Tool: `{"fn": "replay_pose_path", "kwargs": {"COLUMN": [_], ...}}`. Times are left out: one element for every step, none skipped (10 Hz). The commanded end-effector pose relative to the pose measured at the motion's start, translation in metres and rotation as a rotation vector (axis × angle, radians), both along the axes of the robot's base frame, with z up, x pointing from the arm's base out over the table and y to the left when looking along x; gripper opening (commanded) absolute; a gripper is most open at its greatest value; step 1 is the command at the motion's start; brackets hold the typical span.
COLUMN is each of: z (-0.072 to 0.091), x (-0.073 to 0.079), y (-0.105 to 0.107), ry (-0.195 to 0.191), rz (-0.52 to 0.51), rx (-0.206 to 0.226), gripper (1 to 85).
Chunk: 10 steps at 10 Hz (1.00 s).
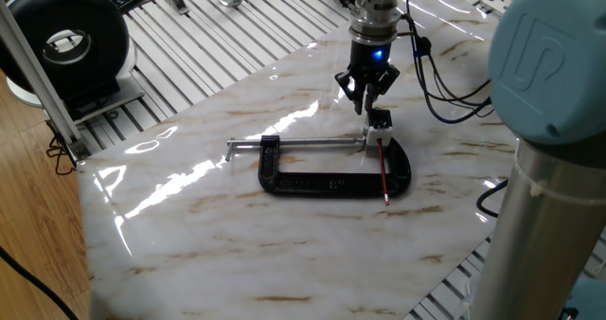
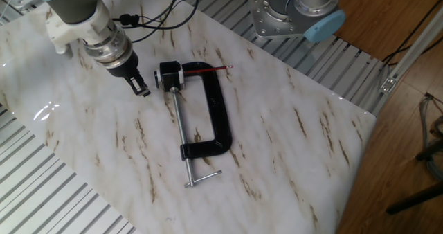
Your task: Sharpen the pencil with a pencil sharpener
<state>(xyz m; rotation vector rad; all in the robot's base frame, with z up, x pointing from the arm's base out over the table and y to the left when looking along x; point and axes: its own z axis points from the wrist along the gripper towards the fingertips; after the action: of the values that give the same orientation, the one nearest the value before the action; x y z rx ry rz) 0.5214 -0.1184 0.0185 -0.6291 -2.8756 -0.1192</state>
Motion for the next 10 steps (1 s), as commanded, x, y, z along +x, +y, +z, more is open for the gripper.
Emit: {"fn": "replay_pose_path", "kwargs": {"z": [0.003, 0.001, -0.002, -0.003, -0.002, -0.002, -0.002, -0.002, -0.002, -0.003], "x": [-0.001, -0.001, -0.001, -0.002, -0.001, -0.001, -0.001, 0.002, 0.004, 0.012], "y": [-0.004, -0.007, -0.011, -0.013, -0.015, -0.015, -0.013, -0.012, -0.012, -0.01], "ry": [0.001, -0.008, -0.017, -0.015, -0.019, -0.018, -0.017, -0.022, -0.031, -0.061], "rz": [0.029, 0.015, -0.003, -0.048, -0.079, -0.083, -0.09, -0.09, -0.093, -0.11], "rx": [-0.01, -0.016, -0.022, -0.031, -0.039, -0.044, -0.041, -0.039, -0.04, -0.033], "gripper": [30.3, 30.0, 29.7, 28.7, 27.0, 25.3, 24.7, 24.7, 24.0, 23.7]}}
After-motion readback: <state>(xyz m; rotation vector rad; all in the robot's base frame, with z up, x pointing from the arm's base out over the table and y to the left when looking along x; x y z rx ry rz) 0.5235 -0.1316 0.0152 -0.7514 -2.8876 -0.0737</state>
